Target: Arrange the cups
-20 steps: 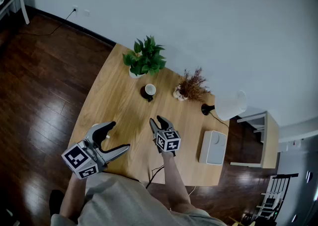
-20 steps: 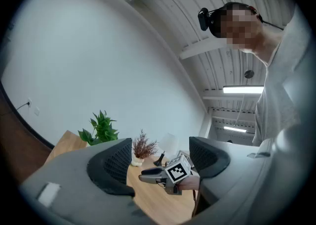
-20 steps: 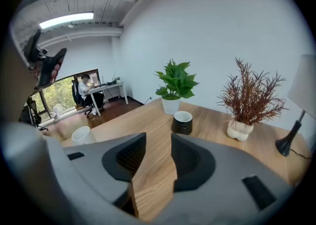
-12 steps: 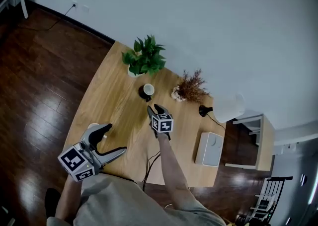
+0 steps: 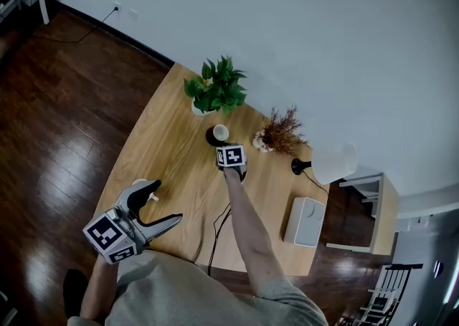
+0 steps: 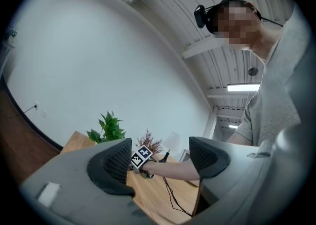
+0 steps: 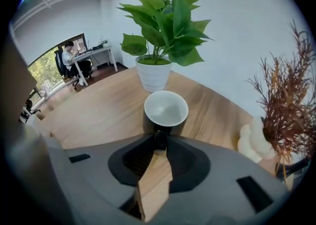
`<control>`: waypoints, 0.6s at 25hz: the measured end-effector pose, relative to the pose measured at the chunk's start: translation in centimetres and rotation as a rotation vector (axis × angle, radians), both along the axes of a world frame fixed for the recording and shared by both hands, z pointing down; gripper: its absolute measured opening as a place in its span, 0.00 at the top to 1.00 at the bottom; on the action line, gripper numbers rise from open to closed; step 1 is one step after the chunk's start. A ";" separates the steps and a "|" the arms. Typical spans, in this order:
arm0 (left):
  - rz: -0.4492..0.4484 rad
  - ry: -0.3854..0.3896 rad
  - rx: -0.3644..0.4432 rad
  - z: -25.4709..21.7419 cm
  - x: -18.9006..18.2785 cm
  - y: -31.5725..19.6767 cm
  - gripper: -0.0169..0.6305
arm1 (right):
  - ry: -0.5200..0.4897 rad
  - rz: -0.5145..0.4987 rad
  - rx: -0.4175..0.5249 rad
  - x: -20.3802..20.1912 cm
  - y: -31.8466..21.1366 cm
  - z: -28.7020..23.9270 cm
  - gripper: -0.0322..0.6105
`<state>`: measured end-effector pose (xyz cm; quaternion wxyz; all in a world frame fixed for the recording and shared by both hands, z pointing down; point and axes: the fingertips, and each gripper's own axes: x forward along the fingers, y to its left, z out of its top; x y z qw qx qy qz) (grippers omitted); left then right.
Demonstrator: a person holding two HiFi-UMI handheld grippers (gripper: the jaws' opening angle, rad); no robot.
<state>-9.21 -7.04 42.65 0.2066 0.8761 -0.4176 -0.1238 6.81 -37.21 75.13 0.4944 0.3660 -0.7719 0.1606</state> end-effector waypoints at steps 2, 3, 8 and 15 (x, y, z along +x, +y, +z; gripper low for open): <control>0.002 -0.002 -0.002 -0.1 0.1 0.1 0.43 | -0.016 -0.001 -0.026 0.0 0.1 -0.1 0.83; 0.004 -0.002 -0.003 -0.1 0.3 0.1 0.43 | -0.029 -0.003 -0.037 0.1 0.4 -0.2 0.83; 0.060 0.009 0.007 -0.1 2.5 0.0 0.43 | -0.272 0.078 -0.077 1.8 5.8 -1.8 0.83; 0.274 0.037 0.026 -1.2 10.2 -1.0 0.43 | -0.899 0.424 -0.181 9.7 19.8 -7.1 0.83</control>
